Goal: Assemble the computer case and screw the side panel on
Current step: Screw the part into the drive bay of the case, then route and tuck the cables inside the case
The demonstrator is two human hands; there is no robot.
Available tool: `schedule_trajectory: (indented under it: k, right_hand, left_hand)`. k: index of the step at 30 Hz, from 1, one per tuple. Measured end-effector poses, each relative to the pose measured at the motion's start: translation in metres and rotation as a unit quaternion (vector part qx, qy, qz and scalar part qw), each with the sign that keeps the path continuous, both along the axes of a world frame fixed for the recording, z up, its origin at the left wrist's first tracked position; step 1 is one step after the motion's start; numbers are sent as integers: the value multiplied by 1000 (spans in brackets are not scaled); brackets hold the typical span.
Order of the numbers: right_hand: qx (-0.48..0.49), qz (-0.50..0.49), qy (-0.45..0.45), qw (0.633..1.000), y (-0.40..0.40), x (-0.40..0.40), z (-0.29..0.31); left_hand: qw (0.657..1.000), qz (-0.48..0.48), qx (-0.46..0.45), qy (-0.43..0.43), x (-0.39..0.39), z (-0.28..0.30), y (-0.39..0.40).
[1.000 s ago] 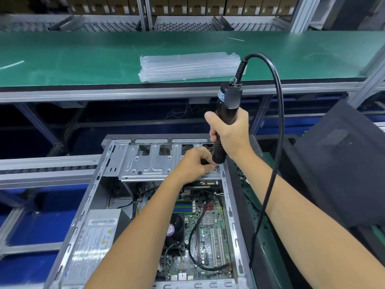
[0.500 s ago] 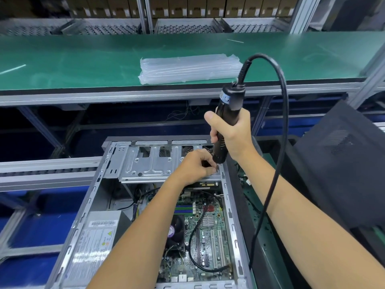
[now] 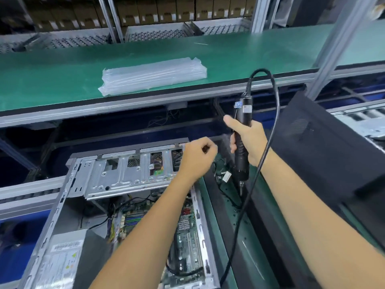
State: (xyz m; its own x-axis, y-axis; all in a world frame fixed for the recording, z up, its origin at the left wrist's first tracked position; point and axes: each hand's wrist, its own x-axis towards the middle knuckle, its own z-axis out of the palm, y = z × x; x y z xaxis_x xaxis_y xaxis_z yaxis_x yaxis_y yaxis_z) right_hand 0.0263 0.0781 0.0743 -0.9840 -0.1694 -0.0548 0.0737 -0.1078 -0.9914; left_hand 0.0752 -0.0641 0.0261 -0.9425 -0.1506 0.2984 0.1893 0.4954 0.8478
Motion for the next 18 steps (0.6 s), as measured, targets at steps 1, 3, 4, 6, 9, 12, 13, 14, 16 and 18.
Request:
schedule_trajectory:
  k: [1,3,4,6,9,12,13,14,16,18]
  right_hand:
    - [12,-2,-24,1000,9,0,-11]
    - [27,2,-71,997,26,1,-35]
    - [28,6,-95,995,32,2,-49]
    - [38,1,-147,988,44,7,-75]
    - [49,-11,-222,974,55,14,-115]
    - [63,-15,-274,959,55,21,-145]
    - [70,-16,-285,956,53,23,-150]
    - [79,-12,-289,954,50,24,-155]
    - [82,13,-296,952,42,25,-157]
    - [74,51,-305,948,30,26,-153]
  left_hand:
    - [1000,-5,-4,-7,-6,0,11]
    - [999,4,-14,-35,-17,-2,29]
    - [998,8,-21,-58,-22,-5,37]
    - [992,5,-32,-118,-30,-12,52]
    - [981,33,-19,-192,-38,-27,69]
    - [970,52,-36,-233,-41,-41,80]
    - [967,47,-41,-246,-40,-45,83]
    - [965,47,-39,-255,-40,-49,85]
    - [965,68,-33,-253,-38,-53,88]
    - [969,87,-33,-227,-38,-54,89]
